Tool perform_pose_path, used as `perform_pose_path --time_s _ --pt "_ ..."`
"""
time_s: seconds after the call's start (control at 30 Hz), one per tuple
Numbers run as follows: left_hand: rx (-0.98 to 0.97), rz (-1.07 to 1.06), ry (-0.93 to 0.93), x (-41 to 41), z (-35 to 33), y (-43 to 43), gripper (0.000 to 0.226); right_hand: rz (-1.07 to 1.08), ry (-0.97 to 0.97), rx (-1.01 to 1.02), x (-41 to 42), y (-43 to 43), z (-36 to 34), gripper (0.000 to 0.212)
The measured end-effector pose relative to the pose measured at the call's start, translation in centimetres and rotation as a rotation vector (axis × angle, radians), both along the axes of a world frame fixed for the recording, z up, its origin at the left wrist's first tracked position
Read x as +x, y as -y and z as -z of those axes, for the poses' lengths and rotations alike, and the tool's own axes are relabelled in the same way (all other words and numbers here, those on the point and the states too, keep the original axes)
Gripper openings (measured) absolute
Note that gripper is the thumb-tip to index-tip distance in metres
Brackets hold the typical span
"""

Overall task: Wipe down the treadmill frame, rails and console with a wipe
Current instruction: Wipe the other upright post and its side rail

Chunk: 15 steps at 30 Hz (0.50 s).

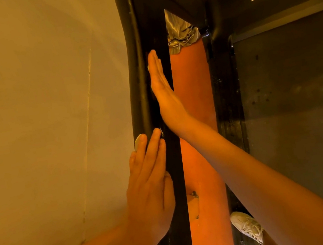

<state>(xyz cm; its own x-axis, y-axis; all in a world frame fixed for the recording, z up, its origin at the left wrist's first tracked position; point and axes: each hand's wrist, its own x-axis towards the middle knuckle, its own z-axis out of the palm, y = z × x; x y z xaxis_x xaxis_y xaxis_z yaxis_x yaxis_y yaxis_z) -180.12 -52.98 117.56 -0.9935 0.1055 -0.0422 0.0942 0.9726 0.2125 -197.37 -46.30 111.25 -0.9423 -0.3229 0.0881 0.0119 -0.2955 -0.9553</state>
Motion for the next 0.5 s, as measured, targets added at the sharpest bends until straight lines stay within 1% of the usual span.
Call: perform_pose_path --time_s 0.07,0.13,0.2,0.33,0.43,0.5 --pt "-0.002 -0.002 0.001 0.0 0.0 0.0 0.062 -0.028 -0.037 0.021 1.0 -0.1 1.9 0.055" --pt "-0.011 -0.003 0.0 0.1 0.0 0.0 0.062 -0.055 0.027 0.044 1.7 -0.3 4.6 0.053" --pt "-0.008 -0.006 -0.006 0.1 0.0 0.0 0.062 -0.055 0.121 0.075 1.1 -0.3 6.0 0.057" --pt "-0.002 0.001 0.008 0.1 0.0 0.1 0.061 -0.031 0.215 0.084 -1.1 -0.2 3.8 0.057" --pt "0.006 -0.001 0.014 0.2 -0.2 0.1 0.061 -0.007 0.124 0.034 -0.8 0.3 1.0 0.062" --pt "0.002 -0.003 0.012 0.1 -0.1 0.0 0.062 -0.003 0.048 0.02 -0.1 0.4 0.8 0.057"
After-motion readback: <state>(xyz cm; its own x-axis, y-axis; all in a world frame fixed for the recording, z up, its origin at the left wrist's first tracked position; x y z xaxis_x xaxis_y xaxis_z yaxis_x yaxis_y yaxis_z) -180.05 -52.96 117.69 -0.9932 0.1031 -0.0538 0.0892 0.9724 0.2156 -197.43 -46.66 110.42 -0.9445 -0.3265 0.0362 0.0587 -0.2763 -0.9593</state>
